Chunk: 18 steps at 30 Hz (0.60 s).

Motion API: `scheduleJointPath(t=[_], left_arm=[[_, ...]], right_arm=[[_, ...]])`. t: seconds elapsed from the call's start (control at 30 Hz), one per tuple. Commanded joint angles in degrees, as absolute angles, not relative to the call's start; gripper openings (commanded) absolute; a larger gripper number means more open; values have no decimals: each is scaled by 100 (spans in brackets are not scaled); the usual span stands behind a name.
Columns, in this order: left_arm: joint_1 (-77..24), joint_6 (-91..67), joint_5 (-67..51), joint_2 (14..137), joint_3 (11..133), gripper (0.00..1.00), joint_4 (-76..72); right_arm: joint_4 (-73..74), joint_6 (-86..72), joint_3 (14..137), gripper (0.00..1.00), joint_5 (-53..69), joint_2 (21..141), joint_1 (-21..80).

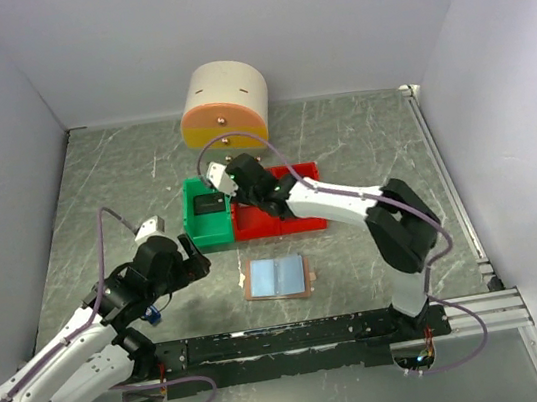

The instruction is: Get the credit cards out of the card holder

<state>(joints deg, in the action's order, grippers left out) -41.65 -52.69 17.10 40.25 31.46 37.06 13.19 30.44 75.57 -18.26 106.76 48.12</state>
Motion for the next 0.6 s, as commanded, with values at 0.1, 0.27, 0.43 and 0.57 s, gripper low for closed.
scheduleJointPath(t=[0.1, 0.27, 0.43, 0.57], left_arm=[[-4117, -5011, 663, 4236, 3014, 99, 2719], [-4121, -5038, -264, 4640, 2624, 96, 1646], [-4128, -4900, -612, 5157, 2644, 93, 1306], [-4138, -4858, -818, 5349, 2600, 92, 1011]], right_arm=[[1079, -431, 6427, 37, -1121, 8757, 4722], [1010, -2872, 4920, 38, -21, 7578, 4693], [841, -4477, 3577, 40, 49, 6565, 4763], [780, -4789, 3036, 42, 289, 6153, 4789]])
